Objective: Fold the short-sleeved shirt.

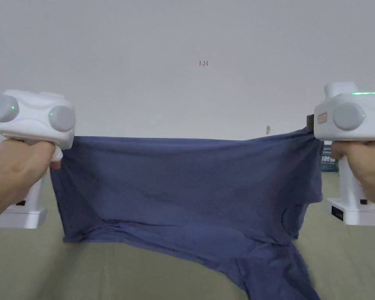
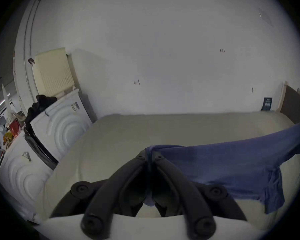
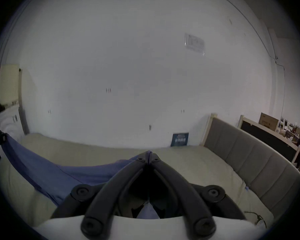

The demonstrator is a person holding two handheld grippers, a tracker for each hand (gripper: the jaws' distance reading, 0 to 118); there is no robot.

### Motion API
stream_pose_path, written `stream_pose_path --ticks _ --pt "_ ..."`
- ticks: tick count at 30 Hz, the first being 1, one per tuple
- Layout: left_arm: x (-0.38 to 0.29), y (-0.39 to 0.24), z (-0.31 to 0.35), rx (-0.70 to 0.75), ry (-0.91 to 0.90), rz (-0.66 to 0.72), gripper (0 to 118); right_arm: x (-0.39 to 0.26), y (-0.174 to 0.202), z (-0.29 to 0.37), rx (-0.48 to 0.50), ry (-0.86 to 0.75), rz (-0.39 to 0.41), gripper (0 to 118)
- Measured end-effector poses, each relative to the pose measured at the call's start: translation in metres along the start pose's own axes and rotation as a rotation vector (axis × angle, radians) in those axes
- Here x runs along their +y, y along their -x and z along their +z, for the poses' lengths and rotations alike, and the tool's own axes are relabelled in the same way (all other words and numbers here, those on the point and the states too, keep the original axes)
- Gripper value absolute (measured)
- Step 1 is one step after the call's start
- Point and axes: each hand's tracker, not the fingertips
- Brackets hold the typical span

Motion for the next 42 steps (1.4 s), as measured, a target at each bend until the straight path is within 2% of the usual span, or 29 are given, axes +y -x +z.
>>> stream_pose_path --ticks 5,13,18,22,25,29,30,35,42 --pt "-0.042 0.009 0.02 -0.032 0.038 -0.024 3 -0.04 -0.007 0.029 0.024 0.047 -0.02 0" --pt "-0.123 0.06 0.115 -0.103 0.044 -0.042 3 -0.093 -0.033 0.155 0.101 0.062 0.026 0" --pt "-0.197 0.087 0.193 -0.143 0.074 -0.08 3 -0.153 -0.054 0.241 0.151 0.1 -0.023 0" --pt "-0.256 0.11 0.246 -0.193 0.092 -0.046 3 -0.209 -0.069 0.306 0.175 0.134 -0.013 0" --pt "-0.302 0.122 0.277 -0.216 0.15 -0.057 3 -0.248 -0.08 0.349 0.191 0.167 -0.055 0" --pt "-0.35 0.135 0.311 -0.217 0.143 -0.052 3 -0.297 -0.092 0.391 0.199 0.212 -0.003 0" --pt "-0.361 0.141 0.314 -0.226 0.154 -0.033 3 -0.31 -0.095 0.402 0.195 0.224 -0.012 0" --pt "-0.395 0.151 0.334 -0.253 0.182 -0.022 3 -0.351 -0.106 0.424 0.21 0.288 -0.019 0" --pt "-0.424 0.15 0.318 -0.281 0.296 0.015 3 -0.385 -0.106 0.404 0.207 0.433 -0.059 0"
